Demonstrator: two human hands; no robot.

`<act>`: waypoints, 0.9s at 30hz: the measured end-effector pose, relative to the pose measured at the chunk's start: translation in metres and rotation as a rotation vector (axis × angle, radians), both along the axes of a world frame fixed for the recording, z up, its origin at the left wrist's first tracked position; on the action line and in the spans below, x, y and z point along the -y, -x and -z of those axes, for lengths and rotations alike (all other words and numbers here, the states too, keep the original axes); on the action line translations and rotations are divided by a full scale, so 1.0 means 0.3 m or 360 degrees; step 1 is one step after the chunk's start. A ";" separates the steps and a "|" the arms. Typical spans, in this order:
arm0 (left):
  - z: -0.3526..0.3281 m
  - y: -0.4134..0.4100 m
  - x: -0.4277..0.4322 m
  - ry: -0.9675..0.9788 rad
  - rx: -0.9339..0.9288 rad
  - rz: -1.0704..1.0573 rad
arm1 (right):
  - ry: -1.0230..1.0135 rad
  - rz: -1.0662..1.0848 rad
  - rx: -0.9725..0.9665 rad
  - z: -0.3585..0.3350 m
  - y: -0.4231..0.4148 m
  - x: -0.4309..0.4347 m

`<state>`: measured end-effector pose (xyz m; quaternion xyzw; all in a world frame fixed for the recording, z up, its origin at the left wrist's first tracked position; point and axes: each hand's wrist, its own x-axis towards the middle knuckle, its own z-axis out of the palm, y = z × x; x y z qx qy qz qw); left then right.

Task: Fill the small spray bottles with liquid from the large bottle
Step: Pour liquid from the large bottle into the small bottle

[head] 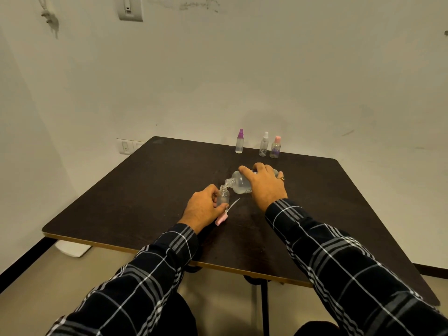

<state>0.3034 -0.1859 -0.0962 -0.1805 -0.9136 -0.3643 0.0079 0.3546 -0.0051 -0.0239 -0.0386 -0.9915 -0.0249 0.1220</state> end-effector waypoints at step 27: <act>0.000 0.009 -0.005 -0.0005 0.0036 -0.0006 | -0.0015 -0.0009 0.0002 -0.005 0.004 -0.002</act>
